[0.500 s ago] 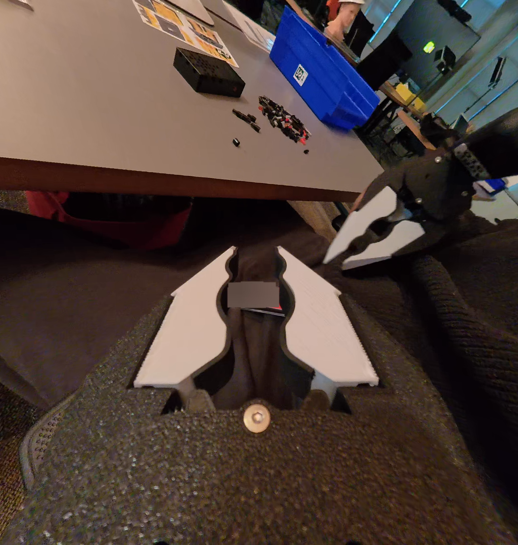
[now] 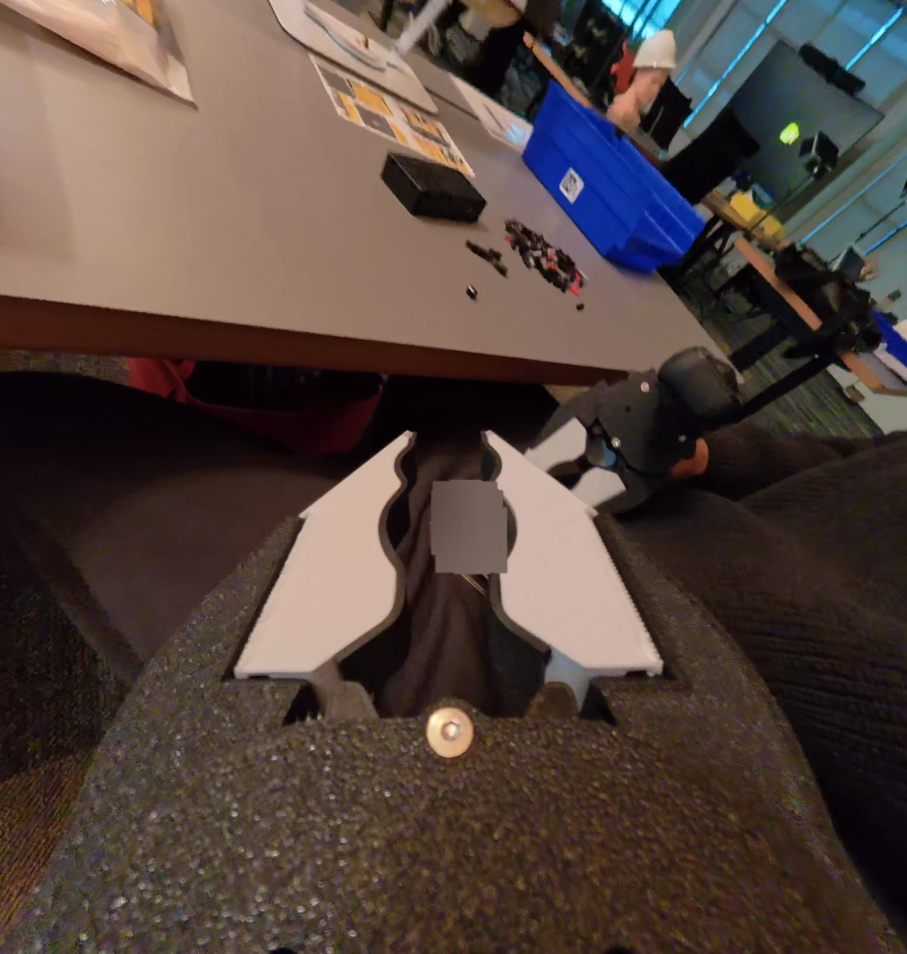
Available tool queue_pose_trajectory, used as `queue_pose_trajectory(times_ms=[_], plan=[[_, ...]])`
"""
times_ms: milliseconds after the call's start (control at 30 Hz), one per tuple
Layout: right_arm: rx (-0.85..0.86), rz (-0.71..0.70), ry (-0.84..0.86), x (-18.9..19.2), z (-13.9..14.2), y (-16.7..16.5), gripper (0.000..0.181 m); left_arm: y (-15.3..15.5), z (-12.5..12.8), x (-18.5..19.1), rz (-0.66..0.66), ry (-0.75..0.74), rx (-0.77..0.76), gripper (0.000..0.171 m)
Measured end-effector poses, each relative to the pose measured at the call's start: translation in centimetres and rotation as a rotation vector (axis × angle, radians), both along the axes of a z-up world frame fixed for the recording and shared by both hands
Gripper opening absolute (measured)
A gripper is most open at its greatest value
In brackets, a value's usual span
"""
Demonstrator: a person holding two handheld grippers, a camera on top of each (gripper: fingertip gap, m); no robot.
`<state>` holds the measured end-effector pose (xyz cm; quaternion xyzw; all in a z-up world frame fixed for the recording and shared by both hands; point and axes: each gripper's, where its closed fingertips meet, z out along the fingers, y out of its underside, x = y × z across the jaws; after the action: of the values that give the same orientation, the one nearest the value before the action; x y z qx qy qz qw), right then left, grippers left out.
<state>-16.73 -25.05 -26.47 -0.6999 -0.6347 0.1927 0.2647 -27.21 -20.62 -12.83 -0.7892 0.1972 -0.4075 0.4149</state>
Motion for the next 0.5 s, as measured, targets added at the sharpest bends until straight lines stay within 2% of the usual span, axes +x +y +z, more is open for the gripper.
queue_pose_trajectory(times_ms=[100, 200, 333, 500], plan=[[-0.089, 0.003, 0.031, 0.3, 1.0, -1.4, 0.023, 1.1, 1.0, -0.7, 0.038, -0.056, 0.02, 0.023], [-0.127, -0.022, 0.058, 1.0, 2.7, -1.7, 0.03, 1.4, 1.2, -0.7, 0.043, -0.081, 0.03, 0.023], [-0.092, -0.06, 0.055, 1.7, 4.6, -1.8, 0.031, 1.0, 1.1, -0.8, 0.053, -0.079, 0.036, 0.023], [-0.081, -0.052, 0.071, 1.8, 6.3, -3.8, 0.034, -0.5, 2.3, -1.9, 0.119, -0.079, 0.094, 0.023]])
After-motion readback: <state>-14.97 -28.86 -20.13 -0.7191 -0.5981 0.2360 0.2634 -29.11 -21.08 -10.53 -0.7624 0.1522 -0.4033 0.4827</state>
